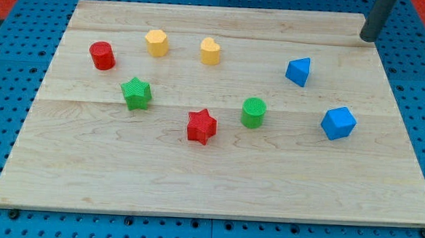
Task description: Push the blue cube towards the bottom right
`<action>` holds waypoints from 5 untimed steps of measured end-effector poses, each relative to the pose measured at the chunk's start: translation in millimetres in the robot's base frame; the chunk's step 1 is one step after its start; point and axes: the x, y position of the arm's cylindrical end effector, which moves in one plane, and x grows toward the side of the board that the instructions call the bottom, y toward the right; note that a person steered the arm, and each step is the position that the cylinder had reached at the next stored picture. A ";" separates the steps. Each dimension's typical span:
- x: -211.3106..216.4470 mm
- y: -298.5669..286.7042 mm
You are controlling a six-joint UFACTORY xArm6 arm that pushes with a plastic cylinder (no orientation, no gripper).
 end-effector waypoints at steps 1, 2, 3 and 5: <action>1.1 8.3; 1.1 15.5; 0.4 10.8; 47.4 -71.7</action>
